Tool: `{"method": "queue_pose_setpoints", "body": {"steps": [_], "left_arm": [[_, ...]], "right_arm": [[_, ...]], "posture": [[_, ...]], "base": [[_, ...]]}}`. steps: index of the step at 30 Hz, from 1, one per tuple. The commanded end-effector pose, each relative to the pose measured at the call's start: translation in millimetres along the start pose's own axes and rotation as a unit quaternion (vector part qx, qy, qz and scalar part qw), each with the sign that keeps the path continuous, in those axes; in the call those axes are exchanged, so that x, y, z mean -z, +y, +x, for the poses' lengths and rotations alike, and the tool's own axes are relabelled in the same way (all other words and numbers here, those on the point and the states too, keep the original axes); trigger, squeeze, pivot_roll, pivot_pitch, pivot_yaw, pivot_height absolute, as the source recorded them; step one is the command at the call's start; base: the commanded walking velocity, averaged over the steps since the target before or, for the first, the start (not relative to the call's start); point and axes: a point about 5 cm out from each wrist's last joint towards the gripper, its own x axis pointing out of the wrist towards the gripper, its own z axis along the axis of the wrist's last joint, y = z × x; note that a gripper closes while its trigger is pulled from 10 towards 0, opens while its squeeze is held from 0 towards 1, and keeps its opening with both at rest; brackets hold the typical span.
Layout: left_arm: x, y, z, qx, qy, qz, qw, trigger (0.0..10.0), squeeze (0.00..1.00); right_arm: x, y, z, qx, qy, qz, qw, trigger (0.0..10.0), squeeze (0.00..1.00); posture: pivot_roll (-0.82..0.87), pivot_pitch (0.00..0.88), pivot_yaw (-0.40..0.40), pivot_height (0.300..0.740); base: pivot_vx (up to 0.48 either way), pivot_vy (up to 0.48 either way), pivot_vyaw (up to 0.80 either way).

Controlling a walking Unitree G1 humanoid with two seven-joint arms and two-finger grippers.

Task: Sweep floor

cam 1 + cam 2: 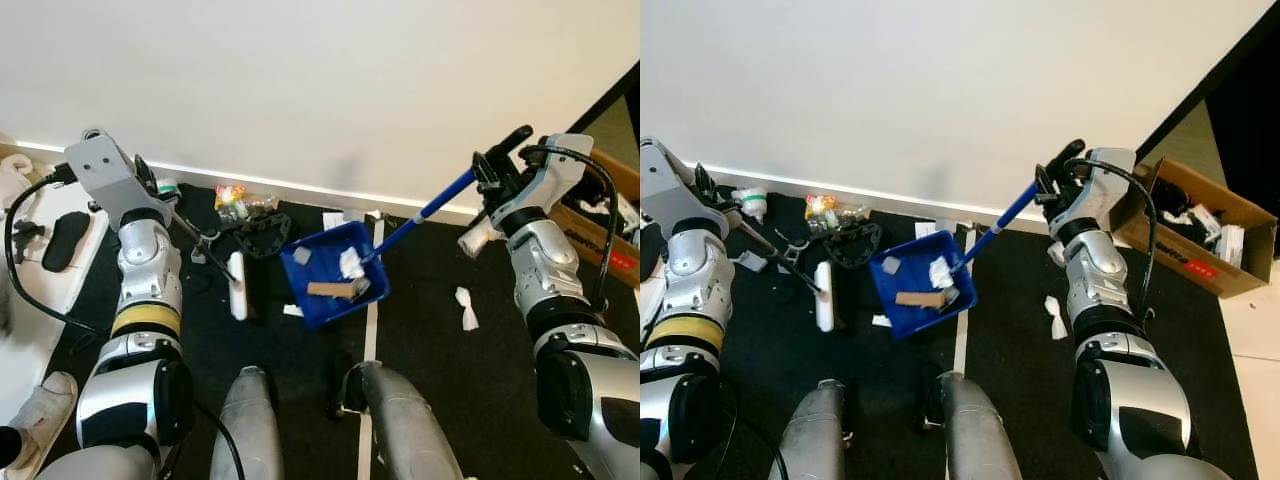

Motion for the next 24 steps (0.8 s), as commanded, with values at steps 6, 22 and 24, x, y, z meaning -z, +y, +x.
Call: {"method": "queue_pose_setpoints", "body": {"steps": [6,22,24], "left_arm": [[15,-25.4,-9.0,0.047,0.023,0.003,0.999,10.0,0.00],[23,-35.5,-10.4,0.031,0.056,0.010,0.998,10.0,0.00],[24,-34.8,-10.7,0.028,0.057,0.012,0.998,10.0,0.00]], "right_arm": [[6,-29.4,-17.0,0.071,-0.004,0.003,0.997,10.0,0.00],[28,-35.7,-35.9,0.095,0.025,-0.013,0.995,10.0,0.00],[27,-36.3,-35.6,0.094,0.025,-0.015,0.995,10.0,0.00]], "posture": [[0.02,0.073,-0.031,0.740],[-0.01,0.088,-0.020,0.740],[-0.01,0.089,-0.024,0.740]], "base": [[0.000,0.000,0.00],[0.000,-0.323,0.00],[0.000,-0.424,0.00]]}}
